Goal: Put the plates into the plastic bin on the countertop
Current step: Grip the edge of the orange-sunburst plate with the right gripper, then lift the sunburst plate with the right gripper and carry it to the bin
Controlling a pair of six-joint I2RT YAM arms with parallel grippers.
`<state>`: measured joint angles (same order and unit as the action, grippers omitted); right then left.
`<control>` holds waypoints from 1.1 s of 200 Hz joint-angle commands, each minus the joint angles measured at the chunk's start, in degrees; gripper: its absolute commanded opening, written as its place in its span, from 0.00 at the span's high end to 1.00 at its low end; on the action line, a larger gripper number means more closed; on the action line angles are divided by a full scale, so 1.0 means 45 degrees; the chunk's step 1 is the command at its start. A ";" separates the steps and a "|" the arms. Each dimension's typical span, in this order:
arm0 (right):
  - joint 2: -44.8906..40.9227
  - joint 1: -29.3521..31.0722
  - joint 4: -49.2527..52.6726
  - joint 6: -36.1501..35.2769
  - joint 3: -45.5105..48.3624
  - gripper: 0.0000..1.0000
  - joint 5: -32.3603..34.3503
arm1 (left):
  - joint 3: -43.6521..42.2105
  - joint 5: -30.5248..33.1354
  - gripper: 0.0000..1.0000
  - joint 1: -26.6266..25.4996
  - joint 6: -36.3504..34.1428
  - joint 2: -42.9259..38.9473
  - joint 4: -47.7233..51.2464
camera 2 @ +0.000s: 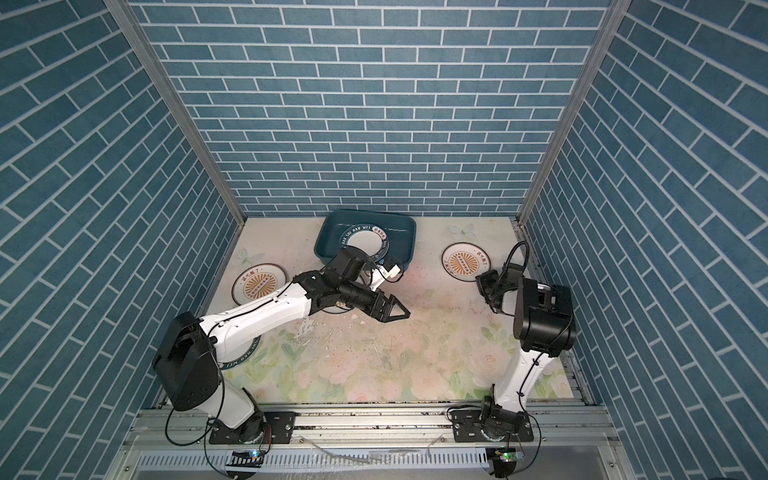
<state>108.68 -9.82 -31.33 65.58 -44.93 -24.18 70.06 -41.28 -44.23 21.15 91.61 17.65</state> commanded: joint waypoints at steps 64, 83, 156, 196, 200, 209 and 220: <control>-0.0530 -0.0004 0.0299 0.0213 0.0311 1.00 -0.0016 | 0.0155 0.1106 0.00 0.0237 -0.0354 -0.0614 0.0397; -0.1089 0.0006 0.0541 0.0211 0.0343 1.00 -0.0020 | 0.0036 0.1327 0.00 0.0401 -0.0306 -0.0822 0.0302; -0.3673 0.0015 0.2734 -0.0815 -0.0163 1.00 -0.0731 | 0.0051 0.3065 0.01 0.0838 -0.0488 -0.1408 0.0774; -0.5290 0.0501 0.5269 -0.2348 -0.1166 1.00 -0.1227 | 0.0156 0.4640 0.00 0.1339 -0.0481 -0.1694 0.1376; -0.5385 0.0603 0.5702 -0.2577 -0.1367 1.00 -0.1237 | 0.0153 0.4840 0.00 0.1380 -0.0462 -0.1753 0.1404; -0.5560 0.0858 0.6371 -0.2963 -0.1790 1.00 -0.1275 | 0.0148 0.5077 0.00 0.1509 -0.0471 -0.1894 0.1468; -0.5673 0.1162 0.6924 -0.3281 -0.2205 1.00 -0.1310 | 0.0125 0.5375 0.01 0.1669 -0.0481 -0.2103 0.1487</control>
<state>86.19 -7.40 -7.68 57.52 -49.91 -27.44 70.15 -22.50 -38.33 19.73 84.71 22.44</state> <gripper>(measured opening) 0.067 0.995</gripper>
